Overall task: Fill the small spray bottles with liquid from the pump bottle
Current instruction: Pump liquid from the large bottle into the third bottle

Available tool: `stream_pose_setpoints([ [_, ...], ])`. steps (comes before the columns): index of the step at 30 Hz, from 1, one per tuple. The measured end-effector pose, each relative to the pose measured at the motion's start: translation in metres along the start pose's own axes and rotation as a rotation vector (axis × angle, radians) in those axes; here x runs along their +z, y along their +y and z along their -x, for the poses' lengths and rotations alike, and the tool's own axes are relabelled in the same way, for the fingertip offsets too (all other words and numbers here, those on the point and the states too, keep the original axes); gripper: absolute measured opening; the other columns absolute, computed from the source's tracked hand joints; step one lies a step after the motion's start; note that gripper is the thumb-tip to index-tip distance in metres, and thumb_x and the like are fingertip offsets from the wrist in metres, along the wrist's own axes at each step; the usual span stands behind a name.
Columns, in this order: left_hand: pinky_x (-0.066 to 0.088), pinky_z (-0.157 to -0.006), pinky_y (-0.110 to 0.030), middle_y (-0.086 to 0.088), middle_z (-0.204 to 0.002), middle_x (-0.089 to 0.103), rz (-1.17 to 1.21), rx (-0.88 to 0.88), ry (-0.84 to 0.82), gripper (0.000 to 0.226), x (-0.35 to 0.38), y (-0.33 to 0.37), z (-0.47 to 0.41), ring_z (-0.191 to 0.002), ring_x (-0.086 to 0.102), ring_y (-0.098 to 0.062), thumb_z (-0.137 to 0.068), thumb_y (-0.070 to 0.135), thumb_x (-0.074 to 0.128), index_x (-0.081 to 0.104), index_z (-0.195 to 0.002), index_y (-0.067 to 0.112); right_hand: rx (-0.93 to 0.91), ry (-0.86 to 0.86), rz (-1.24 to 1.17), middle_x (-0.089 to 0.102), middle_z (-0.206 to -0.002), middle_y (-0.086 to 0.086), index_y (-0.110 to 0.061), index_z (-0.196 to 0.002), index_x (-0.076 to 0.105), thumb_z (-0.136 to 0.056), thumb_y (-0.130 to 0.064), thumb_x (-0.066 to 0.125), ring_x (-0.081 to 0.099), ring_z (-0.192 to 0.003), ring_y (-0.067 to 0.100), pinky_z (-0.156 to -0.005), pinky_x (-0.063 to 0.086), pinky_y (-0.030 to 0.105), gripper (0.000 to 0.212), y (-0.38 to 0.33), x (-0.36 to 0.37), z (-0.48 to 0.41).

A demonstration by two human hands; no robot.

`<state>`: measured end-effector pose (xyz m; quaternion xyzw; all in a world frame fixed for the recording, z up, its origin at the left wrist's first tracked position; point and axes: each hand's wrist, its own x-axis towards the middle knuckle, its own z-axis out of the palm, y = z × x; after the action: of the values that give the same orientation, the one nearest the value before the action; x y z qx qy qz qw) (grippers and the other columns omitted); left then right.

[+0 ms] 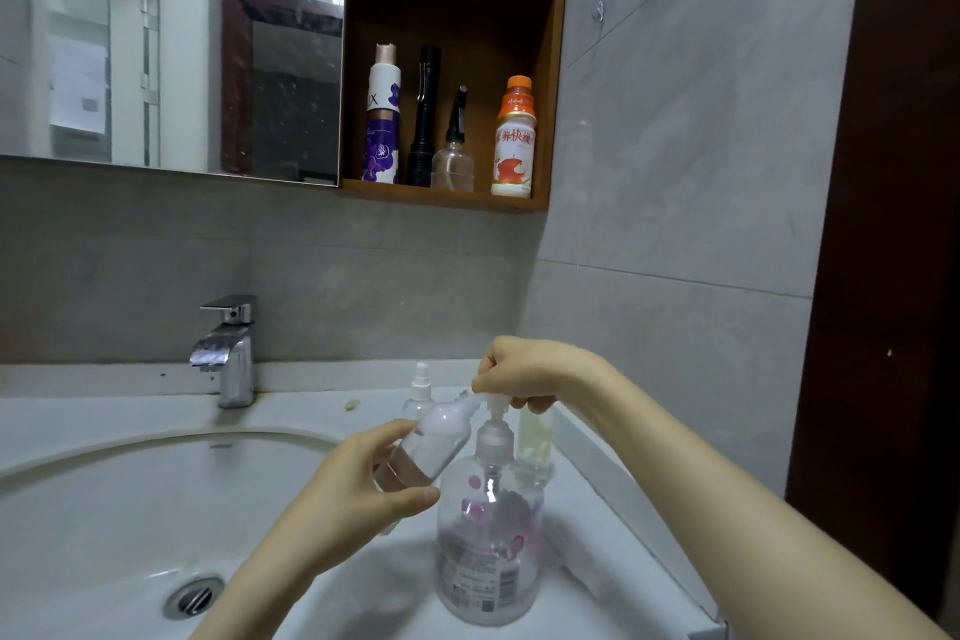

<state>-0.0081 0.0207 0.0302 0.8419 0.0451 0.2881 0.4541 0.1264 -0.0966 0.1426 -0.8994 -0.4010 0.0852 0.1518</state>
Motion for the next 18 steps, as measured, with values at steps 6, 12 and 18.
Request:
stream_pose_setpoints([
  [6,0.054,-0.073,-0.038,-0.002,-0.091,0.072,0.003,0.012,0.006,0.05,-0.001,-0.002,0.002,-0.088,0.065,-0.025,-0.049,0.047,0.067,0.06,-0.098,0.053,0.021,0.128,-0.11,0.032,-0.057,0.006,-0.012,-0.064,0.032,-0.085,0.001,0.035,0.026,-0.045,0.018,-0.041,0.022,0.024,0.025,-0.006,0.015,-0.013],
  [12,0.051,-0.073,-0.028,-0.003,-0.094,0.072,-0.005,0.024,0.006,0.051,0.0,-0.009,-0.003,-0.09,0.067,-0.018,-0.051,0.043,0.071,0.06,-0.1,0.053,0.03,0.121,-0.026,0.035,-0.063,0.006,-0.012,-0.065,0.033,-0.087,-0.004,0.044,0.031,-0.05,0.02,-0.044,0.025,0.024,0.026,-0.009,0.019,-0.019],
  [18,0.05,-0.065,-0.028,-0.004,-0.088,0.071,-0.025,0.03,0.001,0.048,-0.005,-0.005,-0.003,-0.086,0.064,-0.024,-0.053,0.04,0.07,0.062,-0.099,0.048,-0.072,0.26,-0.17,0.048,-0.094,0.006,-0.012,-0.095,0.044,-0.088,-0.013,0.052,0.046,-0.079,0.023,-0.068,0.039,0.028,0.01,-0.011,0.022,-0.016],
])
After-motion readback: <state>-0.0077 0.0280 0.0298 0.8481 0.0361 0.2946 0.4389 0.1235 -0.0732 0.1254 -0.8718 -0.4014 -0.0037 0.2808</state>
